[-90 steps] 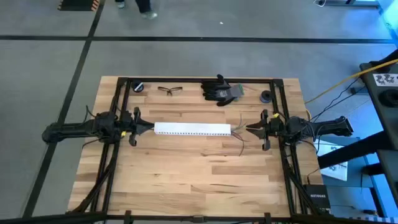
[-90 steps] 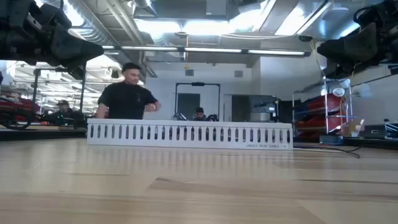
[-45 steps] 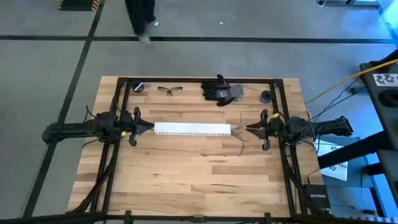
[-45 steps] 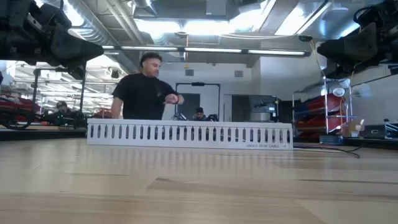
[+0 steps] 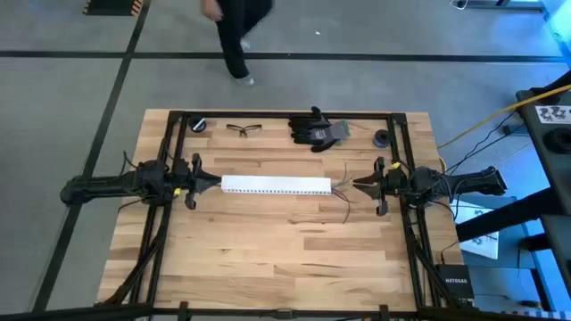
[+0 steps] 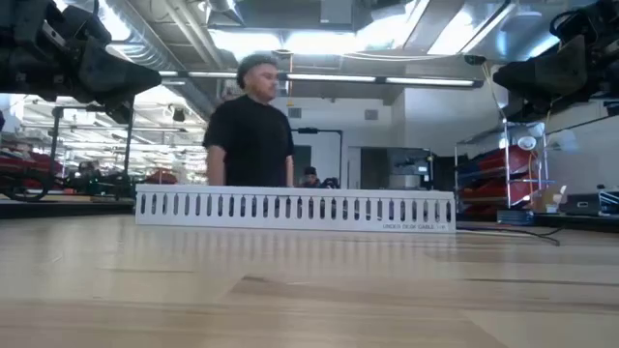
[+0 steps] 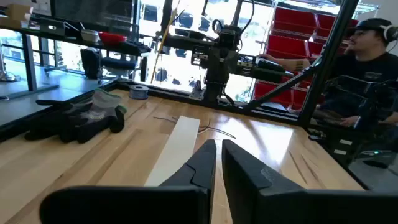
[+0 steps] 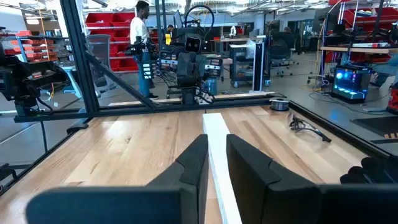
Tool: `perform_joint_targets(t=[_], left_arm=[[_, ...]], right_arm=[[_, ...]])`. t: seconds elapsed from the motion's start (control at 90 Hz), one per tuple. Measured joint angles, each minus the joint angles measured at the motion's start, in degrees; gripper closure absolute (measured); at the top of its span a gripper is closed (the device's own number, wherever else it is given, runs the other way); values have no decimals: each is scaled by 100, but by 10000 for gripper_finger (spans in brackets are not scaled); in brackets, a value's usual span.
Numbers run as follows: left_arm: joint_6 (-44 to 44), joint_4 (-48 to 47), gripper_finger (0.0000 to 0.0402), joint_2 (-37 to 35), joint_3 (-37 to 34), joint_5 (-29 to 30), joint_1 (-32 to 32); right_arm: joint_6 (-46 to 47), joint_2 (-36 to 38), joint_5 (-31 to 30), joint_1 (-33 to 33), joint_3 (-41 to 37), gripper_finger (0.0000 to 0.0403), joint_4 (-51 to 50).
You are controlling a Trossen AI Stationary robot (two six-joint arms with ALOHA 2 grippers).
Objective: Ziptie cables
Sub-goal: Return to Home Position
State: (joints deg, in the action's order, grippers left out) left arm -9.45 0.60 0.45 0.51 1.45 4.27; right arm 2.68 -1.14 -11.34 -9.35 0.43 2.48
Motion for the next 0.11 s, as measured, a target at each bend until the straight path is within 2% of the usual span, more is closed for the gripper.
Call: perform_joint_targets(t=[0.111], left_arm=[[0,0,389,0,0,0,2]], right_arm=[[-1,-1,1,1,0,359,0]])
